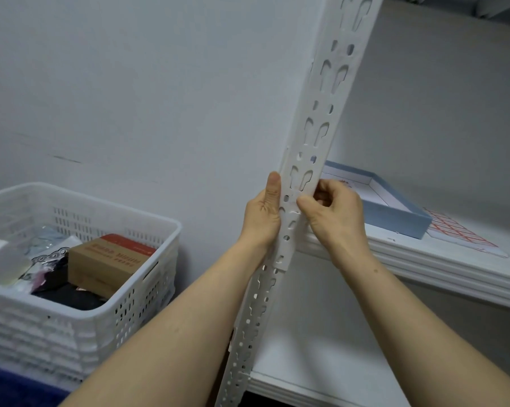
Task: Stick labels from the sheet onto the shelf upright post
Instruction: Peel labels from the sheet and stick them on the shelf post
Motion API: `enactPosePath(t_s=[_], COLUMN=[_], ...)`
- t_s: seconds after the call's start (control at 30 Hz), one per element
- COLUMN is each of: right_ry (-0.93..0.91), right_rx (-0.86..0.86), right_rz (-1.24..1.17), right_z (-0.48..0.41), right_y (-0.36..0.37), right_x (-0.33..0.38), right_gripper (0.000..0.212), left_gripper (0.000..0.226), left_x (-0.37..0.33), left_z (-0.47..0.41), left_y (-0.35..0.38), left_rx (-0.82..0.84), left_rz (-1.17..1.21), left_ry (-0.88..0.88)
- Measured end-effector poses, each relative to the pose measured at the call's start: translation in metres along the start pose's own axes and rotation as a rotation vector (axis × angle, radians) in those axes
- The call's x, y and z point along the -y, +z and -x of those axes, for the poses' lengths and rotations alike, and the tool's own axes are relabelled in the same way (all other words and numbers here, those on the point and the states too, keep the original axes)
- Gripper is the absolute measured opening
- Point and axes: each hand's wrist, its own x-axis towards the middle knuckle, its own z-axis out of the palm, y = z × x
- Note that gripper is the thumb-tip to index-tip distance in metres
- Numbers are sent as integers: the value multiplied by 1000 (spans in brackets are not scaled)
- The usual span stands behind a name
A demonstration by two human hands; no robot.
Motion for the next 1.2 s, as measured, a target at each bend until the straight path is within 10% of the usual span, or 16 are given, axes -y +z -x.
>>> enactPosePath(t_s=[1.2], right_ry=[8], right_rx=[-3], right_rz=[-80], right_z=[5], right_y=[1], right_x=[-6], right_gripper=[30], left_gripper=[60], left_x=[-1], left_z=[2], left_y=[-1], left_rx=[-7], left_rz=[-26], left_ry=[-8])
